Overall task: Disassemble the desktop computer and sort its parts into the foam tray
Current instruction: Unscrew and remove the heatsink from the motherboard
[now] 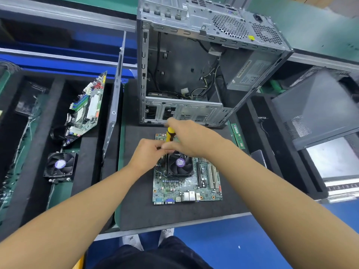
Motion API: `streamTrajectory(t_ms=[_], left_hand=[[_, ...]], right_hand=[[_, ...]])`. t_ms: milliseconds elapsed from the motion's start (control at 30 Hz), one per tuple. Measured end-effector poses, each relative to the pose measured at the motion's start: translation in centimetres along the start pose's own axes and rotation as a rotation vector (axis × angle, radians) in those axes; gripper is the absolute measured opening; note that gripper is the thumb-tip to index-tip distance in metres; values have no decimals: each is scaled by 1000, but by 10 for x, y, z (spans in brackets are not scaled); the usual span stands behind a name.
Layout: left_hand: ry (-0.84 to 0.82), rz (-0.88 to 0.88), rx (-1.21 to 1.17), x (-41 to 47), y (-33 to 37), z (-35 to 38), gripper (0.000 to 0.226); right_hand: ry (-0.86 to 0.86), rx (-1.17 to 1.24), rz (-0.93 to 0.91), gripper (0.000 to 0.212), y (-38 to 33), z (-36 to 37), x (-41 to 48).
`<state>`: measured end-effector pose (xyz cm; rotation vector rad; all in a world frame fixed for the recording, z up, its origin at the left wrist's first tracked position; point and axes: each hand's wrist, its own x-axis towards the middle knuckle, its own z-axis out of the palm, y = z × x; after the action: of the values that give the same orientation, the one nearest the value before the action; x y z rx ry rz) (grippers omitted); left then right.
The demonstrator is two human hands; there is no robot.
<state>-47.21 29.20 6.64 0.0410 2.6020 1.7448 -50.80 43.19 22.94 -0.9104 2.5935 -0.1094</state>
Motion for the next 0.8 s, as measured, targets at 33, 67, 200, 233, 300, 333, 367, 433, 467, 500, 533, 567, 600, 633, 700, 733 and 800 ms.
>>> streamTrajectory(t_ms=[33,67,200,233,300,333,367,433,467,500,533,567,600,633,700,733,800], left_hand=[[-8,-6,-9,2,1,1,12],[-17,-11,-7,2,3,2,9],[-12,-24,21,2,5,8,6],[4,-37,11,2,5,9,5],[32,-57,-10,3,4,7,7],[37,-51,-4,4,3,6,12],[32,-44,8,5,4,5,15],[22,-25,18,6,4,4,20],[25,-21,10,6,4,4,21],[28,-24,-3,6,3,3,18],[22,-27,-22,5,3,3,14],[13,-26,-42,5,2,2,9],[9,-21,-55,4,1,2,8],[13,-19,-54,4,1,2,7],[31,-24,-30,5,1,4,12],[34,-29,-20,5,1,5,15],[32,-41,-30,5,1,4,12]], right_hand=[[70,-1,100,46,0,2,-1],[146,-85,181,52,-1,5,-1],[136,-326,191,44,-6,12,7],[107,-315,154,36,-6,11,9],[72,-286,44,16,-2,10,9],[46,-292,-26,12,0,8,9],[13,-317,-103,13,3,7,9],[-19,-284,-186,16,9,3,9],[-18,-216,-189,16,9,1,8],[-9,-153,-172,17,8,0,7],[1,-98,-123,22,7,1,7],[11,-62,-42,33,6,3,7],[34,-70,51,44,5,4,6],[69,-129,134,52,3,5,5],[134,-357,146,44,-2,9,5],[129,-440,89,32,-5,9,5],[72,-436,9,22,-7,6,9]])
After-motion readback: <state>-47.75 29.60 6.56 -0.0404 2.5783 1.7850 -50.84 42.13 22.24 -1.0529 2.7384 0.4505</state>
